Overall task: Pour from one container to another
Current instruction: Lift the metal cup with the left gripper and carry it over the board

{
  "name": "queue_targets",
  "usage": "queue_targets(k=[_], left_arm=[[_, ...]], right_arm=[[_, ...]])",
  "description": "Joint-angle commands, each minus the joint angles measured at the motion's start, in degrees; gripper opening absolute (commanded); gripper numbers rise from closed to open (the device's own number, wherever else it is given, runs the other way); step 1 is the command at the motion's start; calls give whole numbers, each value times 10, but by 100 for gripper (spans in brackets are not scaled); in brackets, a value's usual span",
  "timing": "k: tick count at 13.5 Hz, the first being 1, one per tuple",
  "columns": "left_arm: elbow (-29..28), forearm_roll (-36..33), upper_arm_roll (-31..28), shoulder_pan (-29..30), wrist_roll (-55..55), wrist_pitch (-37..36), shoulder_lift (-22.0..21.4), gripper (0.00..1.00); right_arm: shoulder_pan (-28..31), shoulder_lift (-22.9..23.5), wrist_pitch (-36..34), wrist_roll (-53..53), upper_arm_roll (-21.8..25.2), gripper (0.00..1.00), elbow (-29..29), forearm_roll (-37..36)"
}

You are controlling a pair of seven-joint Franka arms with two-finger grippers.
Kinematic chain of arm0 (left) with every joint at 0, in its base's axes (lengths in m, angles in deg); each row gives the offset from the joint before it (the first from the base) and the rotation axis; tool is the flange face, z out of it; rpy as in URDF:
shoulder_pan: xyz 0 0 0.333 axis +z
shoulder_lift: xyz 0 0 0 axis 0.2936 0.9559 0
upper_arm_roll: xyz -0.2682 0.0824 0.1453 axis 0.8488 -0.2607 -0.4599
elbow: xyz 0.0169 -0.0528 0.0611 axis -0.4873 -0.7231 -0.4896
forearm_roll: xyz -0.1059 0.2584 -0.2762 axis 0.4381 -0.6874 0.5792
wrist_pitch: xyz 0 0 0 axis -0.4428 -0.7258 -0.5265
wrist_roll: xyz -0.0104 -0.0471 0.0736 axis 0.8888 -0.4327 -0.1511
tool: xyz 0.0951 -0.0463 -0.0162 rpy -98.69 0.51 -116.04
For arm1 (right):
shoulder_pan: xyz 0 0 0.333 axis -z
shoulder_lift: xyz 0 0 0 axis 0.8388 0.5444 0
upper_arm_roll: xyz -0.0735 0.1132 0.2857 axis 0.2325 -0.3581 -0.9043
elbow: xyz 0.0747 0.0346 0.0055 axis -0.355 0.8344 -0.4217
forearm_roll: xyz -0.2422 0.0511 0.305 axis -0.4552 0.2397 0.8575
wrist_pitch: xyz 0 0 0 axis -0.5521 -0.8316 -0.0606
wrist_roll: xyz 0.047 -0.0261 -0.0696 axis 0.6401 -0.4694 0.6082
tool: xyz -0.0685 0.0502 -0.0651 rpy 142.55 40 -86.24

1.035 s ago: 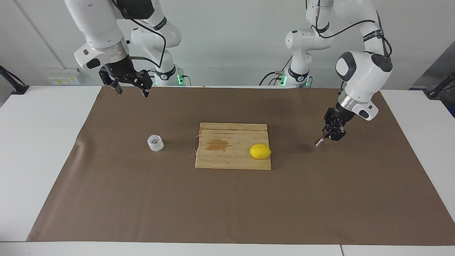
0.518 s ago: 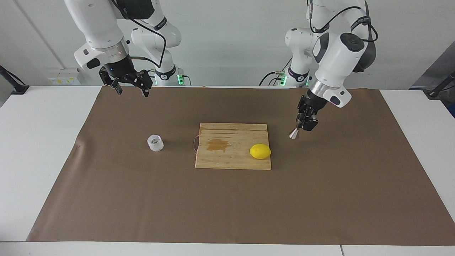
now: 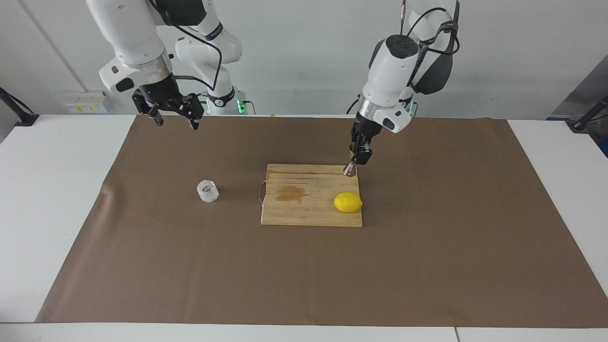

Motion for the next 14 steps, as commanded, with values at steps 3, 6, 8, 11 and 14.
queue_targets(k=[3,6,8,11,14], left_arm=[[37,-11,-10,-52,-61,34,44,0],[119,-27,-11,-86,-92,18,135,0],[146,-57,-10,-93,-132,21,167,0],[174,-58,-10,-111,-142,22,206,0],[173,-71,-10,-120,-156,32,207,0]], right_arm=[[4,-3,-6,10,2,100,2,16],[4,-3,-6,10,2,100,1,16],[4,-3,-6,10,2,100,1,16],[4,-3,-6,10,2,100,2,16],[4,-3,-6,10,2,100,2,16]])
